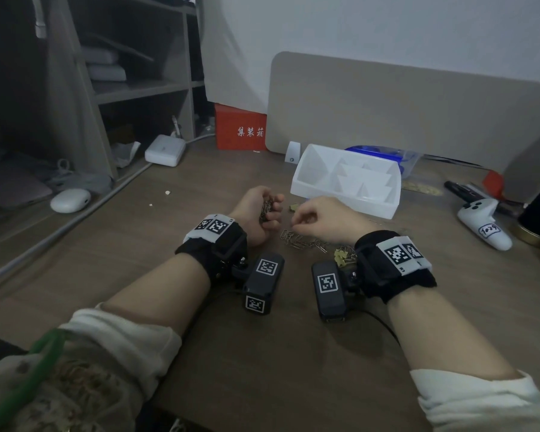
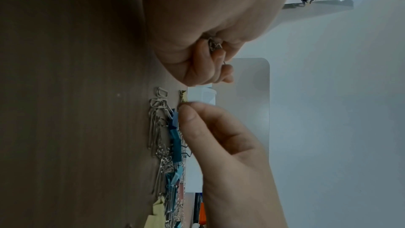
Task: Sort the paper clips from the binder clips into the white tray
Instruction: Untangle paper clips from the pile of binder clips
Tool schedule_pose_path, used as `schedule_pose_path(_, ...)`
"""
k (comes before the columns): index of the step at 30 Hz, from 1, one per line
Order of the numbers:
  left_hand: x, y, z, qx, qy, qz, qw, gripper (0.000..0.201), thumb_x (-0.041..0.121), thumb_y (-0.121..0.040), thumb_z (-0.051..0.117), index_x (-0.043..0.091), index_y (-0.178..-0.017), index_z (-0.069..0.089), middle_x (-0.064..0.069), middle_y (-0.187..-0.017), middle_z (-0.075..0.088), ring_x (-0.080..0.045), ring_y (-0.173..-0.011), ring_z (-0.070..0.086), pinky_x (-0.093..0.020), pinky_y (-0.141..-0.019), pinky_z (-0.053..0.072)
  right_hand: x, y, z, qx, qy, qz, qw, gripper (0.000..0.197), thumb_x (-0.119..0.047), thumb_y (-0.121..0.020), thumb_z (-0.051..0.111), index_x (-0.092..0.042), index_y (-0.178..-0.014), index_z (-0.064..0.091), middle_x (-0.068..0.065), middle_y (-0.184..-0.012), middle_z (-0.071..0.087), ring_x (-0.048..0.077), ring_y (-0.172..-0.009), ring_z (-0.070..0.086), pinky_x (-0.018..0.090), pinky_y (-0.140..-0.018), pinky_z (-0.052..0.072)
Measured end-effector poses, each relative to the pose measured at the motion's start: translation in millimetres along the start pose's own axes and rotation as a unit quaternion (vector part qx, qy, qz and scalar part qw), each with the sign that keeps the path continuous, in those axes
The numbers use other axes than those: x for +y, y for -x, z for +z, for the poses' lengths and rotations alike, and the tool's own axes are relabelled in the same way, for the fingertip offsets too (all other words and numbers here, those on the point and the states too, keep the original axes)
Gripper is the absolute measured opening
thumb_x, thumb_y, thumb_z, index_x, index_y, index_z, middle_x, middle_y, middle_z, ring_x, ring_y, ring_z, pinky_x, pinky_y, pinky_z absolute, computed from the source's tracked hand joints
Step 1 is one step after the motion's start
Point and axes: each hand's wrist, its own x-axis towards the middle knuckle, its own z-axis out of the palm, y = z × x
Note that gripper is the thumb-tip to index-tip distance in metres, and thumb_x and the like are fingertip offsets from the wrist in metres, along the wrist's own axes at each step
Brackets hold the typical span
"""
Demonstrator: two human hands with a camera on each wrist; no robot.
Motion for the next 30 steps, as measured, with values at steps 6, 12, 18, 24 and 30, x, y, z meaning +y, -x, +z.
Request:
schedule_pose_path(6,-0.4,-0.9,-2.9,0.014,-0.007,0.0,1.0,0.036,0.026,-0.098,0.031,0.011,-0.069,0.046,0.004,-0.043,0.039,-0.006,-0.027,0.026,-0.012,-0.028,0.014,-8.7,-2.1,3.0,-0.068,0.085,-0.019,0.994,0.032,-0.018,-0.091,0.054,-0.026,-0.12,0.065,-0.001,-0.118,0.062,0.019,-0.106,0.057,0.037,-0.094,0.045)
schedule_pose_path(12,0.0,0.0,-1.0,0.009,0.005,-0.002,1.0,0.035,0.025,-0.097,0.033,0.011,-0.068,0.046,0.004,-0.043,0.038,-0.006,-0.027,0.026,-0.01,-0.029,0.014,-18.2,4.2,1.3,-0.101,0.115,0.013,0.988,0.036,-0.012,-0.09,0.046,-0.034,-0.106,0.069,-0.005,-0.094,0.056,0.017,-0.095,0.049,0.028,-0.086,0.035)
schedule_pose_path(18,0.0,1.5,0.0,0.0,0.009,-0.008,1.0,0.036,0.025,-0.098,0.031,0.011,-0.068,0.045,0.004,-0.043,0.037,-0.006,-0.026,0.025,-0.012,-0.028,0.013,-21.1,7.1,-2.5,-0.122,0.134,0.051,0.982,0.042,-0.028,-0.081,0.042,-0.064,-0.085,0.062,0.001,-0.119,0.058,0.03,-0.113,0.051,0.044,-0.101,0.042)
schedule_pose_path(24,-0.4,1.1,0.2,-0.001,0.007,-0.01,1.0,0.035,0.025,-0.097,0.032,0.011,-0.068,0.046,0.004,-0.043,0.038,-0.006,-0.027,0.025,-0.012,-0.027,0.013,-15.8,16.5,-14.2,-0.111,0.116,0.064,0.985,0.034,-0.017,-0.089,0.048,-0.04,-0.095,0.073,-0.014,-0.113,0.068,0.012,-0.102,0.062,0.033,-0.096,0.049)
schedule_pose_path(30,0.0,1.0,-0.6,-0.001,0.005,-0.008,1.0,0.035,0.025,-0.097,0.032,0.011,-0.069,0.046,0.004,-0.044,0.037,-0.006,-0.027,0.025,-0.012,-0.028,0.014,-7.5,16.4,-19.0,-0.066,0.096,0.075,0.99,0.026,-0.018,-0.091,0.053,-0.035,-0.1,0.071,-0.01,-0.116,0.066,0.014,-0.104,0.06,0.035,-0.096,0.049)
